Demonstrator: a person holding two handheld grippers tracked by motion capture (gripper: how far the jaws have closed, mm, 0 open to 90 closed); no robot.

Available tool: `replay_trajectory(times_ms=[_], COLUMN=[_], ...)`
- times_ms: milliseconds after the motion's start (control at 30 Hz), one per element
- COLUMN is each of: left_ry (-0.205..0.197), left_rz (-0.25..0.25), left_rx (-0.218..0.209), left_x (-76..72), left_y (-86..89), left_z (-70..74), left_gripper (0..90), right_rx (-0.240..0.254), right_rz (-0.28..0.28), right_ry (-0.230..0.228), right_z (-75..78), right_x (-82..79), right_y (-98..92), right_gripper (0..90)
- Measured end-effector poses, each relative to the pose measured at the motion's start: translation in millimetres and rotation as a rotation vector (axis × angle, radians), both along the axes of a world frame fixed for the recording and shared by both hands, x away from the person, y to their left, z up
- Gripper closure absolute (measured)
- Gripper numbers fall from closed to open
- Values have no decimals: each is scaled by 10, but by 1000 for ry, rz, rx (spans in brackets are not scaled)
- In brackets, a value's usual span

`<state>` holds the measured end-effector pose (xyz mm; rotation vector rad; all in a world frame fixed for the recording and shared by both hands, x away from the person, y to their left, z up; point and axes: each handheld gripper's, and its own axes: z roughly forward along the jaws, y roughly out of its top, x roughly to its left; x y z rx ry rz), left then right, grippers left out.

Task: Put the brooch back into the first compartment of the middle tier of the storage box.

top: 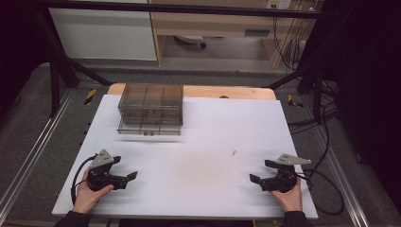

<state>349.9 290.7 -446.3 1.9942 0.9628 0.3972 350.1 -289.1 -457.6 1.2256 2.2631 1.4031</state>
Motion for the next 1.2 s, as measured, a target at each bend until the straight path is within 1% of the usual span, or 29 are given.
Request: replay_trajectory(times_ms=[633,1000,1200], left_ry=[3,8,12], left_rz=[-20,-20,-28], left_rx=[15,20,31], left_x=[-2,14,15], left_y=[-108,-182,-230], left_z=[7,8,6], left_gripper=[54,55,55], right_rx=[-10,-14,-13], right_rz=[14,17,19], right_ry=[-2,-5,-2], right_z=[0,-1,-4], right_x=[-7,-6,-6], right_y=[-1,-1,4], right_gripper=[6,6,5])
